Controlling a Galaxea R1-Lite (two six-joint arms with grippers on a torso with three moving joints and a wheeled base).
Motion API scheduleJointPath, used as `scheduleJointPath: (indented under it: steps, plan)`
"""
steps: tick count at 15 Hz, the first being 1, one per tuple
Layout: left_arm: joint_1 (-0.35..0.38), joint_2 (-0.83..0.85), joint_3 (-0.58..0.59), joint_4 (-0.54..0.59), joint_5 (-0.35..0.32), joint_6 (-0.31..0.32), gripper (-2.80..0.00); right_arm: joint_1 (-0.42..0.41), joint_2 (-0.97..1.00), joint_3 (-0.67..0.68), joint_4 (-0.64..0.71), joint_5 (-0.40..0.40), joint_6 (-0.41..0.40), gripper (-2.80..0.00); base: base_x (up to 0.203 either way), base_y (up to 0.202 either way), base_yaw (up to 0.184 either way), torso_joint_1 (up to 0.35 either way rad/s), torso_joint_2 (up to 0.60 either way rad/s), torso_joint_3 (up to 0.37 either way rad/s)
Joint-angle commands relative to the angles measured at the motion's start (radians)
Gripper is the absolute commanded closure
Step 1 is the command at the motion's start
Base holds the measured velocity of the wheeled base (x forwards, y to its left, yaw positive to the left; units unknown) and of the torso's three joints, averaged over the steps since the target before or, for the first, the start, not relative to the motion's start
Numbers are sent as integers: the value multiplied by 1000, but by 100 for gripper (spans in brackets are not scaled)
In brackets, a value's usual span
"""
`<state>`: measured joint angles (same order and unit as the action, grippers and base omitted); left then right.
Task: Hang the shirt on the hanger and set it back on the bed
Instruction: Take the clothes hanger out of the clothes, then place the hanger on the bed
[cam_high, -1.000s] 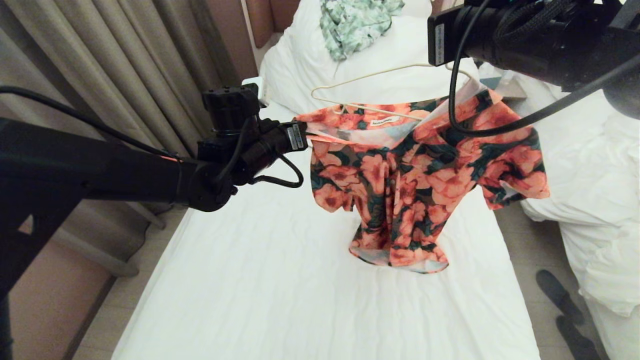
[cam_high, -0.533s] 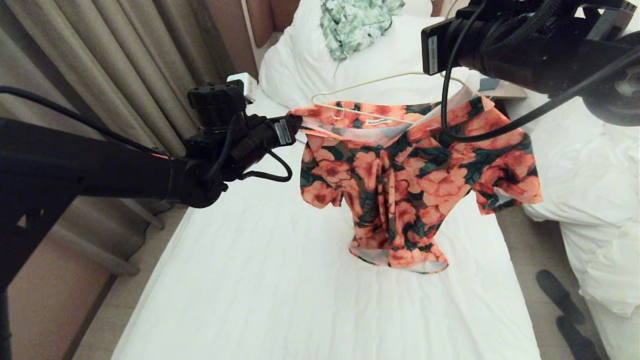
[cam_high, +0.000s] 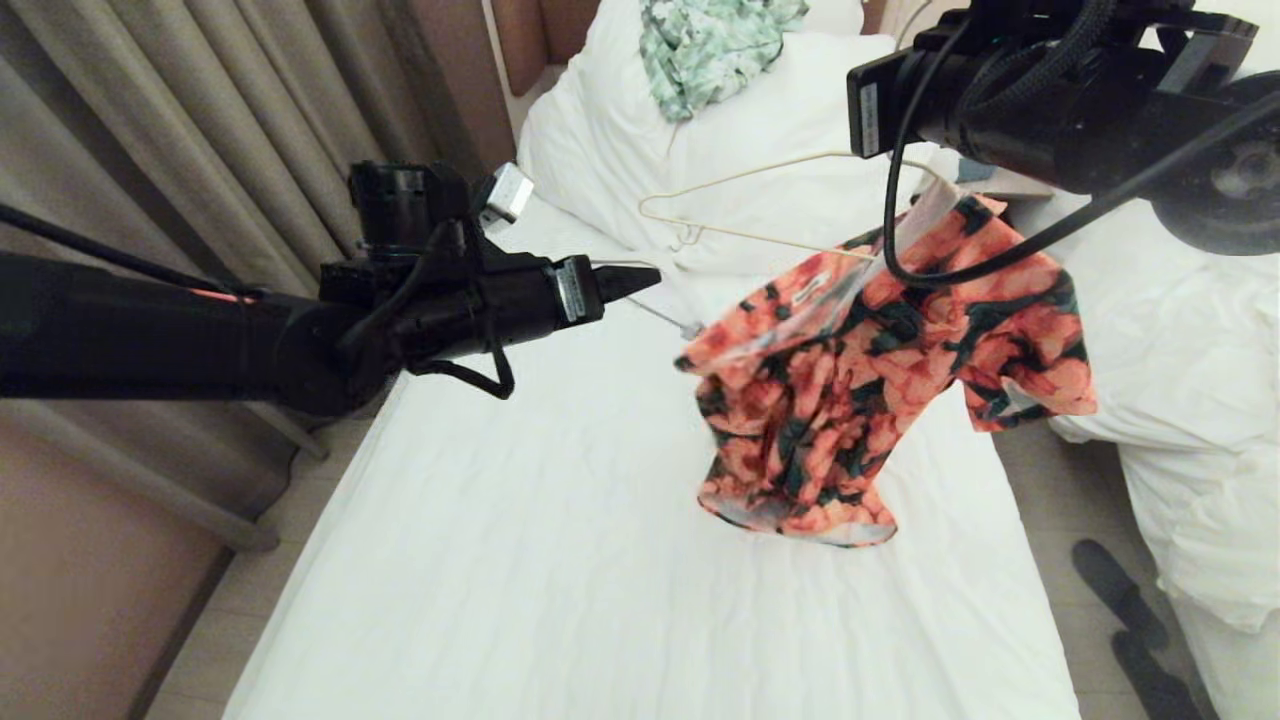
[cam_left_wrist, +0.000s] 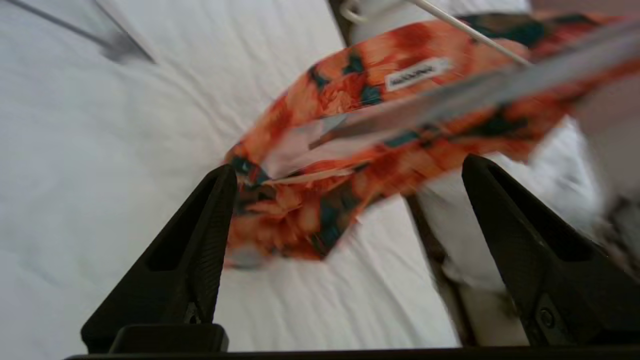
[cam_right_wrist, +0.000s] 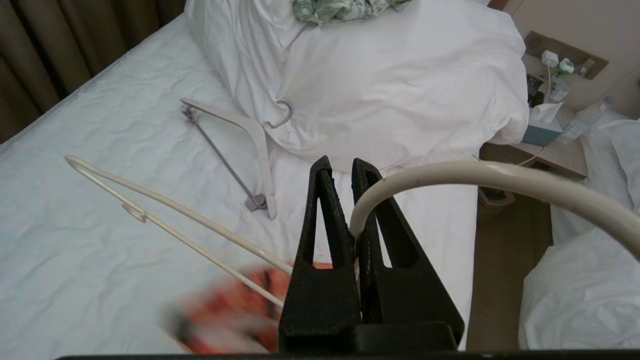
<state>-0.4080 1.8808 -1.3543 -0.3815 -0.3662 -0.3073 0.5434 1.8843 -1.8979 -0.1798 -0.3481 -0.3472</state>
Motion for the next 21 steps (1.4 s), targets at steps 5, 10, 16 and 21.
scheduleJointPath:
  steps: [5, 10, 16, 21]
  plan:
    - [78, -6, -31, 26, -76, -7, 0, 1, 21, 0, -3, 0, -1, 0, 0, 0, 0, 0, 0, 0]
    - [180, 26, -159, 98, 73, 11, 0, -10, 144, 12, -95, -24, 128, 0, 0, 0, 0, 0, 0, 0]
    - [221, 32, -252, 253, 196, 59, 0, -74, 382, 66, -269, -207, 385, 0, 0, 0, 0, 0, 0, 0]
    - [219, 35, -281, 309, 204, 60, 0, -126, 282, 234, 202, -219, 474, 0, 0, 0, 0, 0, 0, 0]
